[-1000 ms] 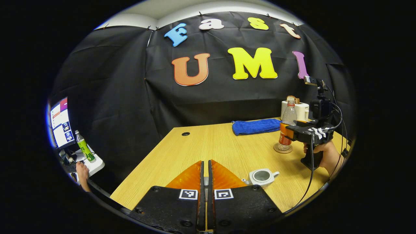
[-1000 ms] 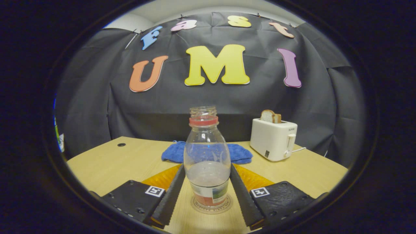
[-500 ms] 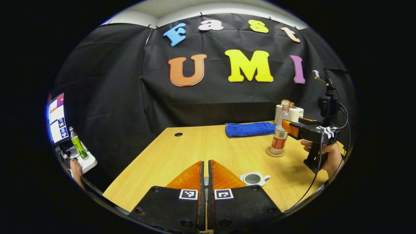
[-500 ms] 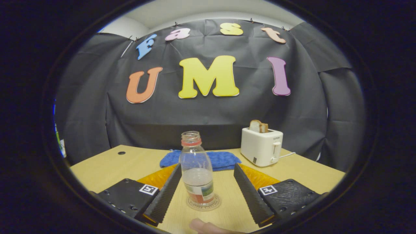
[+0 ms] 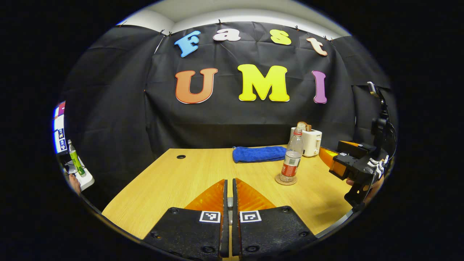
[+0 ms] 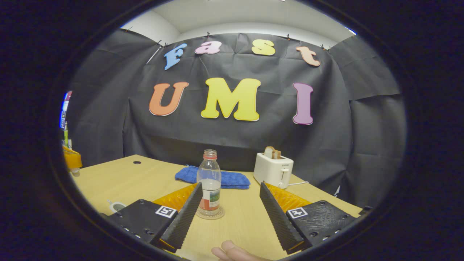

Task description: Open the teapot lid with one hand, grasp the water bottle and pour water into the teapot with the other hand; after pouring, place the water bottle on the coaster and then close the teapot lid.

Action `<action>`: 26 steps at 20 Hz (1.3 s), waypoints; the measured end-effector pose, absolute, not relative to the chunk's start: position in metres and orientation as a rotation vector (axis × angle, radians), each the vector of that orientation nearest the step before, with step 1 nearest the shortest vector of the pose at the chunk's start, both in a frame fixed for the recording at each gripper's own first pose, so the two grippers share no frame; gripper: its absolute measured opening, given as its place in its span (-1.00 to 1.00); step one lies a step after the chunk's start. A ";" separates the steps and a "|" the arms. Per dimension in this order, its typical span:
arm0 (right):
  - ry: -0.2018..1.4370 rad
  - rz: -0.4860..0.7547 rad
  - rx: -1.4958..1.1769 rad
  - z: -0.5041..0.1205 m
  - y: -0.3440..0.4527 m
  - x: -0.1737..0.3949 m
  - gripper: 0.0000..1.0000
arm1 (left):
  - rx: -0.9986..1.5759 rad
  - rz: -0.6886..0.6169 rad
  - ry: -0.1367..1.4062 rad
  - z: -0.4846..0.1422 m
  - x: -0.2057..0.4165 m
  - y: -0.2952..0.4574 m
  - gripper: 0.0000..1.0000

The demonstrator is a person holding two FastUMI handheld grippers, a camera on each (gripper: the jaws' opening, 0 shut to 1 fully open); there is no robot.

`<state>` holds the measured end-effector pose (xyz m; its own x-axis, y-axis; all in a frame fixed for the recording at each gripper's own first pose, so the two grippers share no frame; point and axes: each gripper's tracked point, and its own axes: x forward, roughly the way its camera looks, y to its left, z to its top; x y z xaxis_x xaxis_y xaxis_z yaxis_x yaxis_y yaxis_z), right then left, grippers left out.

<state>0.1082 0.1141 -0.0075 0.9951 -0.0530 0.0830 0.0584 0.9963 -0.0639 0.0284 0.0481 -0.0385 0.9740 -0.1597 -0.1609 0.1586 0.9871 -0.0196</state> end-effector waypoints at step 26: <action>-0.030 -0.147 0.034 -0.028 0.021 0.066 0.90 | -0.098 -0.234 0.303 -0.132 0.083 -0.004 -0.85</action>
